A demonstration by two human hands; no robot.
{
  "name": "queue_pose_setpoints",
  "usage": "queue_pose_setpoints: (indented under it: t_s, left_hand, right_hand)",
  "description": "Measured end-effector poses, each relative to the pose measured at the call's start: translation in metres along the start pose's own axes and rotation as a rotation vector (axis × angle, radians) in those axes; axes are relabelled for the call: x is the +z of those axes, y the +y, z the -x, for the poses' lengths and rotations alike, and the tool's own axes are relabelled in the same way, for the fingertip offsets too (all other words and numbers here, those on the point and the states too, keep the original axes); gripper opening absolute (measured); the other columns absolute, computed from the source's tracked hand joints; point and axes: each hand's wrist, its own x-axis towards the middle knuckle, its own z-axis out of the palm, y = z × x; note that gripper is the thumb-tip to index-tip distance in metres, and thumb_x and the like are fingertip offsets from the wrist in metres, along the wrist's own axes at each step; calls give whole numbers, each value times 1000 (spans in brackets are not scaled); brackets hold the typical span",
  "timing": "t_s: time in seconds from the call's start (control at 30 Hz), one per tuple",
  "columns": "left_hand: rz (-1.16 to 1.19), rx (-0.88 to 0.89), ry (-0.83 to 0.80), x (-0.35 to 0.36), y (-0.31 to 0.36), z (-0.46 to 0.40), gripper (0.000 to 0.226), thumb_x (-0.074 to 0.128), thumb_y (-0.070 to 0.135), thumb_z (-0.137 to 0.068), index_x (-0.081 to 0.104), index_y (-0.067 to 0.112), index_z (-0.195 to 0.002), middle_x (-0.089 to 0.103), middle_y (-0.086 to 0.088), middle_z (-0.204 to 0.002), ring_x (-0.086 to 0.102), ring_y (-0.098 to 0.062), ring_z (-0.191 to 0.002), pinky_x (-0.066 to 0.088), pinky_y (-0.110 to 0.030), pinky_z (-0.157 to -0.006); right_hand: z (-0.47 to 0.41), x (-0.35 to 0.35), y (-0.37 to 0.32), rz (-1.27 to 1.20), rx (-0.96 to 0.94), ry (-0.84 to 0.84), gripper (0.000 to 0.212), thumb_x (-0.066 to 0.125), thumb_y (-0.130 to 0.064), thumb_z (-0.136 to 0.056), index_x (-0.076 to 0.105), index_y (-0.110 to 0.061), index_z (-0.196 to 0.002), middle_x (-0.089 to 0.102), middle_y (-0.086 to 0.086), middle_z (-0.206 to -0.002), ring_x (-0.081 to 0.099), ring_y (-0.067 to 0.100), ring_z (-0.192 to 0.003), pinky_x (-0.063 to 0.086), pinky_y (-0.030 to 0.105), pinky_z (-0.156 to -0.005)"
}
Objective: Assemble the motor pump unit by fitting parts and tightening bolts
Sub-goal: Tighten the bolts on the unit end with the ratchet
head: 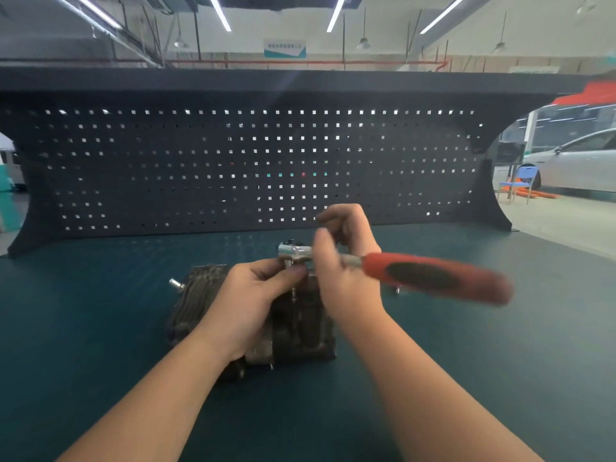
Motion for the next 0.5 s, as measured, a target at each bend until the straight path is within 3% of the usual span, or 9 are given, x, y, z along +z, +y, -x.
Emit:
queue_pose_setpoints:
  t_s: [0.07,0.2,0.33,0.5]
  left_hand:
    - [37,-9,16,3,1,1,25,72,29,-70,79,12,-87,75,-15,-88,71,-25,-86,57,-38,-84]
    - [-6,-7,22,4,3,1,19,67,30,-73,80,17,-77,75,-12,-81,70,-21,-83,55,-39,-86]
    - [-6,7,6,6,5,2,16,65,29,-75,80,22,-76,75,-8,-79,71,-15,-83,55,-28,-82]
    - [-6,-27,-12,4,7,2,17,65,28,-77,79,20,-72,74,-8,-78,70,-16,-83,57,-31,-80]
  right_hand:
    - [-7,-8,9,-118,190,108,6,50,-21,-74,54,-24,-77,49,-16,-66,45,-1,-60,37,9,-56]
    - [-11,-4,17,-601,849,245,7,57,-20,-82,57,-14,-77,47,-1,-63,40,13,-50,39,20,-45]
    - [-23,-10,12,-931,992,503,15,50,-19,-81,53,-14,-67,40,-4,-49,32,14,-40,25,22,-47]
    - [-30,-16,18,-865,1196,301,32,56,-37,-93,49,-14,-72,37,-5,-47,30,6,-33,25,14,-36]
